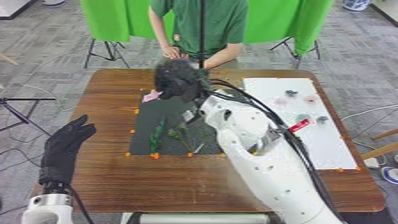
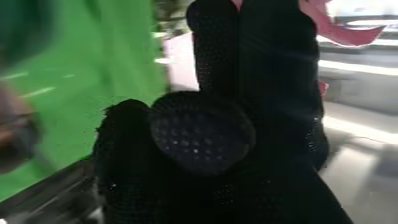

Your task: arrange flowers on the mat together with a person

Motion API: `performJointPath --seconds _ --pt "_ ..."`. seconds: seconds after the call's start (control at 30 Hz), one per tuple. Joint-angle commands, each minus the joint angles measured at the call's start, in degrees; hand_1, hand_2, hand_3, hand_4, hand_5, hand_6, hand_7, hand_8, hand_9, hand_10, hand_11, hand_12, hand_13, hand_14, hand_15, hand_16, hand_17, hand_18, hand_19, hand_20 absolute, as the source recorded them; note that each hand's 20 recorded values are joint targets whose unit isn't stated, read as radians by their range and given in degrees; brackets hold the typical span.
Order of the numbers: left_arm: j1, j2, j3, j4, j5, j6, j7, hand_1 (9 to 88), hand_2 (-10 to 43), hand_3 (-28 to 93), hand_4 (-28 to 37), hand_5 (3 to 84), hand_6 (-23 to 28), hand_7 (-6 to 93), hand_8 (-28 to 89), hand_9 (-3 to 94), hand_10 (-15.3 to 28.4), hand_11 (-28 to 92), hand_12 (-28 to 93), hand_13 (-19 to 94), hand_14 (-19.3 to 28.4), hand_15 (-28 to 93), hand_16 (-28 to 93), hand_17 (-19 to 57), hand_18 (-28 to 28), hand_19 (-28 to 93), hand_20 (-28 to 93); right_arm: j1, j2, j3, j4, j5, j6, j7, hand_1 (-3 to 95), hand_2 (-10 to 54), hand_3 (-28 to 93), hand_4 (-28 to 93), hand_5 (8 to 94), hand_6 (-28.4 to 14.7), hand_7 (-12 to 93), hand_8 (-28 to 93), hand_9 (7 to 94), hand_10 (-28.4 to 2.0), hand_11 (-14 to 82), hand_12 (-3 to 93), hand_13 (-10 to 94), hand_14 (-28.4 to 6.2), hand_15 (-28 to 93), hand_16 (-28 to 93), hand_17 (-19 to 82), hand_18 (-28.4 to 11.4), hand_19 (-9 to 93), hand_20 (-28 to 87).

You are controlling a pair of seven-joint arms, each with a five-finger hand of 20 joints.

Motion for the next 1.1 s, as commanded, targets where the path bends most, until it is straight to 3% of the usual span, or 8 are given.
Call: performJointPath --seconds 0.03,0.1,0.33,0.43,0.53,1.1 --pt "-0.66 -0.48 0.74 0.77 0.70 -0.76 0.44 28.2 -2.0 64 -18.0 44.0 3.8 15.3 -6 44.7 13.4 20 15 34 17.0 16 3 4.8 11.7 8 16 -0.55 -6.34 -3.41 6.30 -6.95 -1.48 -4.29 92.6 -9.5 -28 38 85.4 2.3 17 4 93.7 -9.1 11.9 23.3 94 0.3 63 15 76 -7.9 93 33" --pt "-1.46 -0.48 0.77 1.37 1.05 -1.73 0.59 28.8 -3.9 64 -17.2 43.8 3.8 15.3 -6 44.6 13.4 20 15 34 16.8 16 3 4.8 11.7 8 16 -0.39 -7.94 -3.32 8.89 -9.35 -0.97 -5.97 92.4 -9.5 -28 39 85.3 2.5 17 4 93.7 -8.9 11.6 23.2 94 0.4 64 15 76 -8.0 93 34" --pt "-0.82 -0.71 0.65 1.29 3.00 -4.68 1.89 32.3 -9.5 62 -14.7 42.0 3.1 14.9 -6 43.8 12.8 20 16 34 16.5 14 4 4.7 12.2 7 16 -1.79 -12.33 -1.95 13.28 -16.64 0.08 -8.82 92.0 -9.5 -28 39 85.0 2.6 17 3 93.7 -8.8 11.3 23.3 94 0.4 64 15 76 -8.1 93 36" --pt "-0.81 -0.57 0.88 1.20 3.65 -4.55 2.02 34.0 -9.5 60 -14.6 41.4 2.9 14.6 -6 43.2 12.3 20 16 34 16.4 13 4 4.5 12.5 6 16 -2.16 -13.38 -1.43 14.64 -18.06 0.72 -8.80 92.0 -9.5 -28 39 84.8 2.8 17 3 93.7 -8.6 10.8 23.2 94 0.4 64 15 76 -8.2 93 37" --pt "-0.64 -0.53 0.95 1.16 3.39 -4.70 2.59 34.8 -9.5 58 -14.5 41.2 2.8 14.6 -6 42.9 12.3 19 16 34 16.3 13 5 4.5 12.6 6 16 -2.48 -14.74 -0.44 15.98 -20.09 1.63 -9.06 91.9 -9.5 -28 39 84.7 2.9 17 3 93.7 -8.6 10.0 23.1 94 0.4 64 15 76 -8.3 93 37" --pt "-0.54 -0.61 1.17 1.09 2.98 -4.64 2.87 33.8 -9.5 58 -15.8 40.7 2.7 14.5 -6 42.7 12.2 19 16 34 16.3 12 5 4.2 12.7 5 16 -1.86 -15.90 2.53 19.09 -27.44 2.28 -9.33 88.4 -9.5 -28 39 81.0 3.6 16 0 93.3 -8.8 4.6 23.7 94 0.4 63 16 75 -8.3 93 38"
